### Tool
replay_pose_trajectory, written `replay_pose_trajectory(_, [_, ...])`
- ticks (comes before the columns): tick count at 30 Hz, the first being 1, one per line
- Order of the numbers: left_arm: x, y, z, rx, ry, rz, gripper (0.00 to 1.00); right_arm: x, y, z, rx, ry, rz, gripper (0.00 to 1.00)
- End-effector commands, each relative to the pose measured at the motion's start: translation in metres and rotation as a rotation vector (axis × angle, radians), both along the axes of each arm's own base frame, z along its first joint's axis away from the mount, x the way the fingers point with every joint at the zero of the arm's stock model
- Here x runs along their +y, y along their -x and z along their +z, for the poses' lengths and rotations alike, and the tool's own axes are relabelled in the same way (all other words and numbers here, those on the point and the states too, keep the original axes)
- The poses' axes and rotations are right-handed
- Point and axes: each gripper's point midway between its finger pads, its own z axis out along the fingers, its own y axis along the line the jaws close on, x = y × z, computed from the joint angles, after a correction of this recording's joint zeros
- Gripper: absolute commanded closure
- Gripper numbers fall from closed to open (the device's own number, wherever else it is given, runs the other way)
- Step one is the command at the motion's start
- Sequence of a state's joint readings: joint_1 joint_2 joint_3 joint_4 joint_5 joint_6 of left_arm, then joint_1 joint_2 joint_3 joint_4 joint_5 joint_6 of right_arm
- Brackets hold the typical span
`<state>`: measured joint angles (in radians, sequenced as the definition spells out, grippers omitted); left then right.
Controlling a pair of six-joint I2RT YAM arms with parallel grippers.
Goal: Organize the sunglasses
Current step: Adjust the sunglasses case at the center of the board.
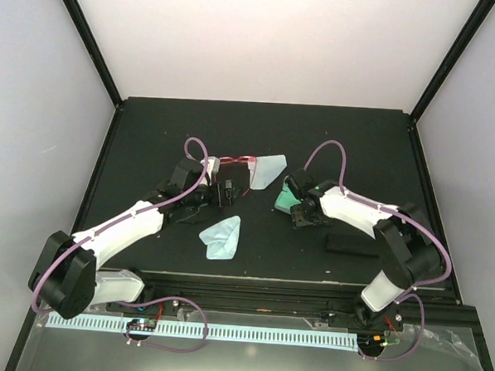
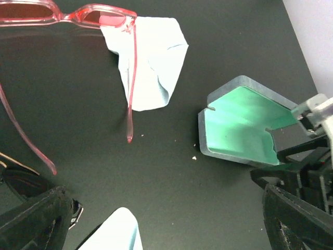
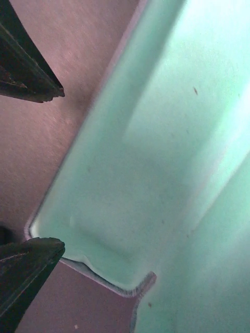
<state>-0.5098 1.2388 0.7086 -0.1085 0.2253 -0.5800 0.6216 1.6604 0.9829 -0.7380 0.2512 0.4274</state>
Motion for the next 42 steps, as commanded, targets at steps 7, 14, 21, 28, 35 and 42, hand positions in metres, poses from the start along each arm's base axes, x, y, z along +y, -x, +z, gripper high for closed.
replay_pose_trajectory(7, [0.011, 0.024, -0.019, 0.079, -0.014, -0.005, 0.03, 0.044, 0.026, 0.029, 0.018, -0.288, 0.098, 0.3])
replay_pose_trajectory(14, [0.047, 0.05, -0.05, 0.165, -0.11, 0.106, 0.18, 0.104, 0.052, 0.053, -0.021, -0.302, 0.192, 0.36])
replay_pose_trajectory(21, [0.078, 0.075, -0.07, 0.224, -0.135, 0.236, 0.34, 0.204, 0.09, 0.05, 0.002, -0.344, 0.328, 0.43])
replay_pose_trajectory(28, [0.111, 0.075, -0.058, 0.156, -0.12, 0.394, 0.43, 0.235, 0.1, 0.015, 0.026, -0.208, 0.356, 0.56])
replay_pose_trajectory(35, [0.126, 0.07, -0.043, 0.091, -0.081, 0.443, 0.46, 0.227, 0.106, -0.005, 0.072, -0.158, 0.341, 0.68])
replay_pose_trajectory(42, [0.113, 0.068, -0.046, 0.106, -0.04, 0.38, 0.48, 0.215, 0.106, -0.007, 0.064, -0.123, 0.306, 0.9])
